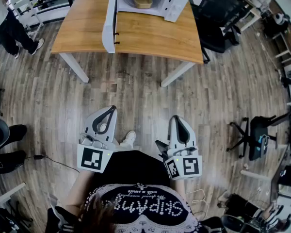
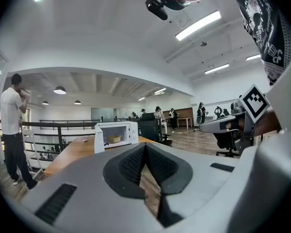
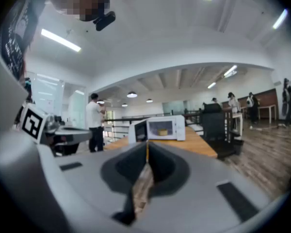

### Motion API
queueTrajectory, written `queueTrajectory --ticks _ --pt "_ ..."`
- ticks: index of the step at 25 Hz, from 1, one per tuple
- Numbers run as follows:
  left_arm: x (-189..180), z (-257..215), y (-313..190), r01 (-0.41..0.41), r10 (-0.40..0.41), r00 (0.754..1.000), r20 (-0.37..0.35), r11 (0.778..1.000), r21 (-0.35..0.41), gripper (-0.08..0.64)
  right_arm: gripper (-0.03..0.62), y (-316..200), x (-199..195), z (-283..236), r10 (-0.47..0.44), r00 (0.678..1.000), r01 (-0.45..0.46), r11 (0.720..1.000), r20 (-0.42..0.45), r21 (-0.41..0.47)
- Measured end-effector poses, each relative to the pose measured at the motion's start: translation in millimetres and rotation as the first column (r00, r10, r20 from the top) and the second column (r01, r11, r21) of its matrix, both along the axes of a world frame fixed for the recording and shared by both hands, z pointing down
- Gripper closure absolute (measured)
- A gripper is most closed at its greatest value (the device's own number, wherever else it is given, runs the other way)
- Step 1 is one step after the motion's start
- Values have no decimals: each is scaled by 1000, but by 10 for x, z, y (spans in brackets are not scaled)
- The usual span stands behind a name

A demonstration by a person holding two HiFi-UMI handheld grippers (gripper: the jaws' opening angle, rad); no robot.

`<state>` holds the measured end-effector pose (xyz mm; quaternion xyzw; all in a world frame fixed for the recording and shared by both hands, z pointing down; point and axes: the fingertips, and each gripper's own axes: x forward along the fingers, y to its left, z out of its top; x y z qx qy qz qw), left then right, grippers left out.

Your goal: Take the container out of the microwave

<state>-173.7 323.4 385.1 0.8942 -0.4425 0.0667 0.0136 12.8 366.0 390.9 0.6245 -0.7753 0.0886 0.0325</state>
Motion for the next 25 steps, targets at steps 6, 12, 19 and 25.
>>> queueTrajectory --ticks 6,12,19,25 --pt "0 -21 -59 6 -6 1000 13 1000 25 528 555 -16 -23 9 2 1000 -2 1000 -4 3" --pt "56 -82 -142 -4 2 999 40 998 58 528 555 -51 -10 -3 12 1000 -12 1000 -16 11" --pt "73 -125 -240 23 -24 999 22 998 52 528 555 -131 9 -73 11 999 -10 1000 -37 28" --pt "131 -127 -181 46 -46 999 -10 998 35 528 555 -70 49 -95 4 999 -3 999 -38 36"
